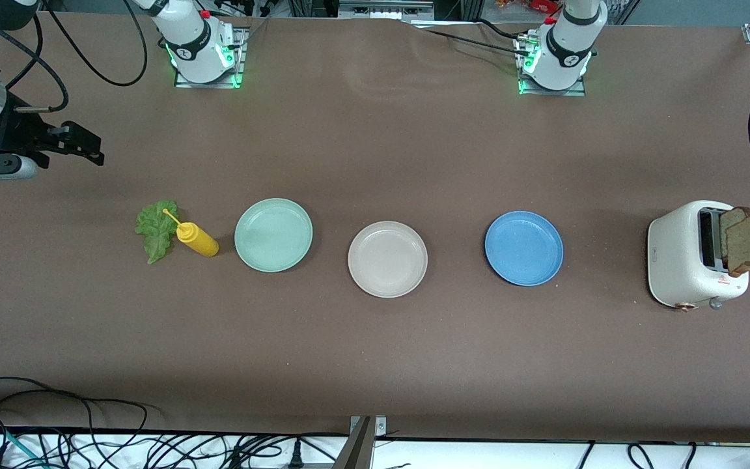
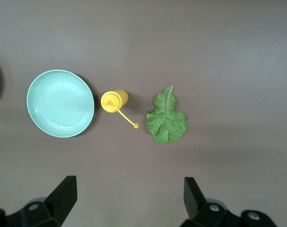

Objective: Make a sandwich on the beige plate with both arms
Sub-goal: 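Grasp one bread slice with the left gripper and lift it out, then carry the bread slice with the left gripper over the beige plate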

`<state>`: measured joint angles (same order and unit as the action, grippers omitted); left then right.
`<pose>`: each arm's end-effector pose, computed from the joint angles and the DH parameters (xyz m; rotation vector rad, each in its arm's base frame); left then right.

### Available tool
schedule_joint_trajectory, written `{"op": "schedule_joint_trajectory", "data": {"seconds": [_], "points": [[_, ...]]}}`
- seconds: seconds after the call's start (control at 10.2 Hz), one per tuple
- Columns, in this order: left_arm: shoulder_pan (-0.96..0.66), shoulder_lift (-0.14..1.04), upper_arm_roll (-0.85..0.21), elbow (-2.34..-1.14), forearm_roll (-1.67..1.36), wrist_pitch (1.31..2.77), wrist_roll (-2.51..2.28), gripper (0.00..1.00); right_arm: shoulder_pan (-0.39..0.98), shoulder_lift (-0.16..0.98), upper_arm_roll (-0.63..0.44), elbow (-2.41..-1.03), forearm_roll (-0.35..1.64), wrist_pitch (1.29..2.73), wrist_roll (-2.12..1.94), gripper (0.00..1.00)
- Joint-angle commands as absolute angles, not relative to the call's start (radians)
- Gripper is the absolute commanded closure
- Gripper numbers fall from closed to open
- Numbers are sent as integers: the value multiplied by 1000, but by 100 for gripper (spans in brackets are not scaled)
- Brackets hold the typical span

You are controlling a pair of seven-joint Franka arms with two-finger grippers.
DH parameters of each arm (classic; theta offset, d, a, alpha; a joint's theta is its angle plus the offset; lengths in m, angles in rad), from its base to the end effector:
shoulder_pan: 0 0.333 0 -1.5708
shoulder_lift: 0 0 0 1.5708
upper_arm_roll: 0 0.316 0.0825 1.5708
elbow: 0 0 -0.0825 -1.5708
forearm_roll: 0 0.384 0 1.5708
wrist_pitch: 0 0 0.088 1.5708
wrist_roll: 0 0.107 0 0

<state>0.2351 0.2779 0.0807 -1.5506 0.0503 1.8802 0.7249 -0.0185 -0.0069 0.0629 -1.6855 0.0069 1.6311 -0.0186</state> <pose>0.6200 0.2007 0.4945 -2.9851 0.6469 -0.0162 0.5532 0.0254 0.5792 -3.1333 -0.0978 0.0746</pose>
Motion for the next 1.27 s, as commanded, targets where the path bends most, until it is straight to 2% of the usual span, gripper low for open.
{"op": "schedule_joint_trajectory", "data": {"seconds": [0.0, 0.49, 0.88, 1.17], "points": [[171, 282, 81, -1479, 68, 1780, 704, 100, -17, -3, 61, -1661, 25, 1609, -21, 0], [-3, 311, 78, -1477, -54, 1628, 491, 100, -17, -3, 61, -1661, 23, 1609, -21, 0], [-193, 397, 77, -1474, -188, 1626, 200, 100, -18, -3, 61, -1661, 25, 1609, -21, 0], [-235, 469, 77, -1473, -413, 1626, 144, 100, -17, -3, 61, -1661, 25, 1609, -21, 0]]}}
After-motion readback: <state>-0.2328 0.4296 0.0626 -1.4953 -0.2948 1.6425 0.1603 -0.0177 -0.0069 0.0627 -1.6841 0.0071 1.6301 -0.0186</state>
